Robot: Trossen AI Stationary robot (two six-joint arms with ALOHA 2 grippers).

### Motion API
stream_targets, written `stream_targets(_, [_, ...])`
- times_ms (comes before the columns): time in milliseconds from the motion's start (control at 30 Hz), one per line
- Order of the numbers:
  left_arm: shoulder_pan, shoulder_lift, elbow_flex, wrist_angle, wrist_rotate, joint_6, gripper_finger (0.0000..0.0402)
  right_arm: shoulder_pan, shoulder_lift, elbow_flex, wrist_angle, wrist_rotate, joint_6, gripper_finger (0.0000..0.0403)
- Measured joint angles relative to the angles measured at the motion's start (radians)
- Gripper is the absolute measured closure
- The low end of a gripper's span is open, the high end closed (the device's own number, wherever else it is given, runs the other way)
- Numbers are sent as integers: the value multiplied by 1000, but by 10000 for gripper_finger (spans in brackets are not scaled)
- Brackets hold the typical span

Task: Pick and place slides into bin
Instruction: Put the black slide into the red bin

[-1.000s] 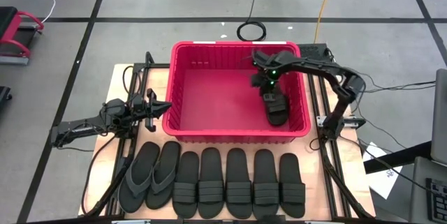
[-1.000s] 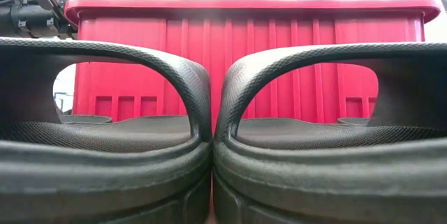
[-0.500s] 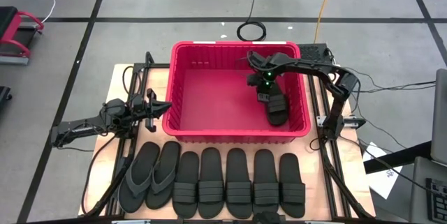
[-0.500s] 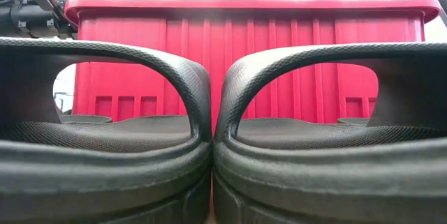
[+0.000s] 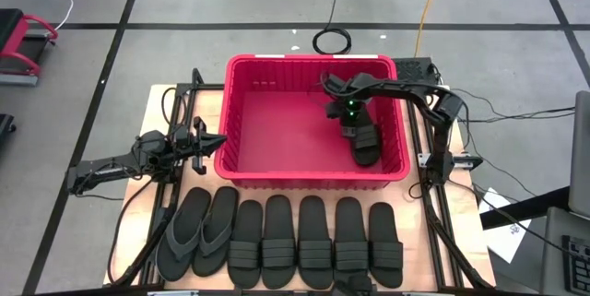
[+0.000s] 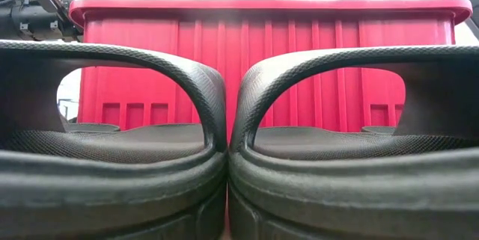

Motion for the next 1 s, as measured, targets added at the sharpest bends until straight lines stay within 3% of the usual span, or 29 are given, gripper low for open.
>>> stream_targets(167, [0,0,0,0,0,1,378,-6,11,0,-3,13,21,403])
stream_targets(367, [0,0,0,0,0,2,378,-29,12,0,-25,106,48,403])
stream_targets(733, [0,0,0,0,0,1,378,-17,4,1,-42,53,-15,403])
stream_targets(1000, [0,0,0,-4,0,1,378,50,-29,127,-167,49,-107,403])
